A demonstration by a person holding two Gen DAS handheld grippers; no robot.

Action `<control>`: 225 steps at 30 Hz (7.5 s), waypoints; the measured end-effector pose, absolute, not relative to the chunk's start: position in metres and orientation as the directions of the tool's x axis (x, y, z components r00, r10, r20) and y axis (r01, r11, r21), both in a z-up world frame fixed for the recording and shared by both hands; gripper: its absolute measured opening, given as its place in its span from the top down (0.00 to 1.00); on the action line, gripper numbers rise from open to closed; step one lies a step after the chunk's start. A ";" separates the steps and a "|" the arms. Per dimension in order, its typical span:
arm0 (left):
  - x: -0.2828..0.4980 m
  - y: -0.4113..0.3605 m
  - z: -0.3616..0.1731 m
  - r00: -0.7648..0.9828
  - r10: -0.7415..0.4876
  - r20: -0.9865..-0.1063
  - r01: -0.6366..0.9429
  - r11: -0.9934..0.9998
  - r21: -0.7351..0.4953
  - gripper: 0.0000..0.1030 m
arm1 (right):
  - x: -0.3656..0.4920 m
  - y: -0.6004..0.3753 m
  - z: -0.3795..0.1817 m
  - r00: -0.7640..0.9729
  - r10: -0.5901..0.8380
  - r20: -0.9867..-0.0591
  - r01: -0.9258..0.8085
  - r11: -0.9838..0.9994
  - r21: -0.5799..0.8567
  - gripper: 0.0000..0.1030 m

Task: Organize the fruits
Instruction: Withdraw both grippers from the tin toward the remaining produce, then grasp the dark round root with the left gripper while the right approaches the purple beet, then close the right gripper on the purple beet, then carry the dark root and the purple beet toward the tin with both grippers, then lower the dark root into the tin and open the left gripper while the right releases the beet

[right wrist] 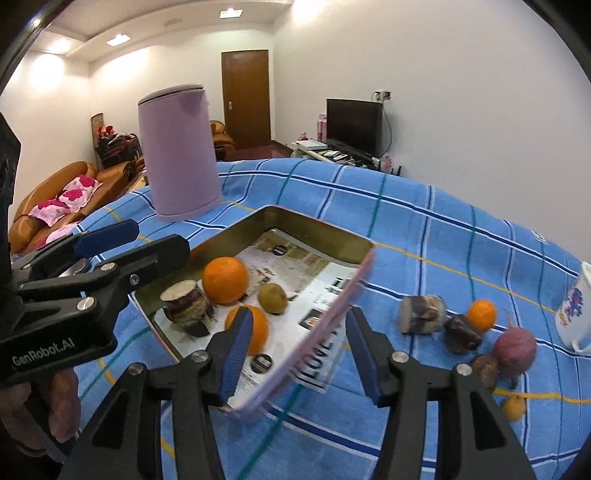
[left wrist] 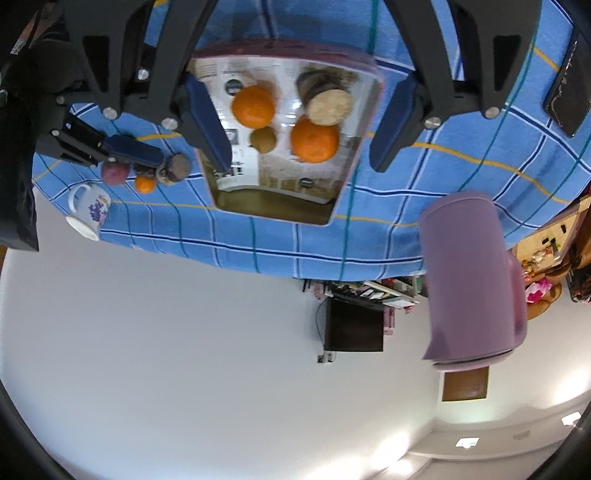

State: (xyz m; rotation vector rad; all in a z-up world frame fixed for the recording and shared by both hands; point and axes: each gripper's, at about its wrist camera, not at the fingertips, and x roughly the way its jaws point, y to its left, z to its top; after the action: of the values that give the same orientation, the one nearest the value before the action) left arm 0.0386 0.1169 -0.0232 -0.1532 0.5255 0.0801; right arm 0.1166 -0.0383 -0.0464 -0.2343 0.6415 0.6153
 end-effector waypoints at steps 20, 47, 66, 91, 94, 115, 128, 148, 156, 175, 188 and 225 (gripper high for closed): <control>0.072 0.015 -0.027 0.832 -0.069 -0.550 0.047 0.997 -0.053 0.23 | 0.127 -0.172 -0.055 0.709 0.313 -0.632 -0.402 0.916 0.002 0.48; 0.149 -0.094 -0.068 0.643 -0.271 -0.717 0.259 0.957 -0.130 0.39 | 0.151 -0.275 -0.064 0.742 0.153 -0.653 -0.170 0.985 0.038 0.48; 0.158 -0.089 -0.082 0.587 -0.349 -0.731 0.306 0.931 -0.199 0.60 | 0.152 -0.269 -0.062 0.731 0.152 -0.666 -0.179 0.983 0.027 0.48; 0.147 -0.019 -0.058 0.754 -0.192 -0.628 0.141 0.981 -0.130 0.60 | 0.212 -0.196 -0.068 0.661 0.207 -0.722 -0.260 0.965 0.039 0.35; 0.146 -0.018 -0.057 0.755 -0.198 -0.624 0.144 0.980 -0.138 0.60 | 0.215 -0.191 -0.074 0.660 0.192 -0.726 -0.258 0.966 0.021 0.35; 0.129 -0.029 -0.052 0.796 -0.184 -0.577 0.161 0.983 -0.091 0.60 | 0.210 -0.201 -0.077 0.700 0.235 -0.674 -0.250 0.965 0.076 0.50; 0.127 -0.012 -0.052 0.816 -0.110 -0.567 0.084 0.994 -0.073 0.60 | 0.200 -0.204 -0.068 0.737 0.278 -0.616 -0.279 0.955 0.097 0.50; 0.116 -0.023 -0.047 0.852 -0.117 -0.511 0.113 0.993 -0.039 0.60 | 0.186 -0.204 -0.061 0.775 0.284 -0.565 -0.286 0.954 0.087 0.50; 0.114 -0.026 -0.046 0.863 -0.115 -0.492 0.118 0.993 -0.025 0.60 | 0.180 -0.202 -0.058 0.789 0.279 -0.548 -0.289 0.955 0.069 0.50; 0.106 -0.026 -0.041 0.889 -0.105 -0.446 0.107 0.994 -0.021 0.60 | 0.164 -0.201 -0.051 0.831 0.275 -0.483 -0.293 0.955 0.040 0.50; 0.096 -0.024 -0.041 0.885 -0.122 -0.449 0.119 0.992 -0.035 0.60 | 0.161 -0.194 -0.050 0.835 0.274 -0.477 -0.300 0.954 0.021 0.50; 0.059 0.079 -0.023 0.891 0.064 -0.449 -0.087 0.996 -0.032 0.60 | 0.142 -0.099 -0.038 0.724 0.440 -0.531 -0.511 0.860 0.016 0.50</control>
State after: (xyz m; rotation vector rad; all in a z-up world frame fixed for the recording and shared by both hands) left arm 0.0594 0.0795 -0.0231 -0.0519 0.4646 0.0784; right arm 0.1424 -0.0994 -0.0383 -0.1347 0.5500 0.5264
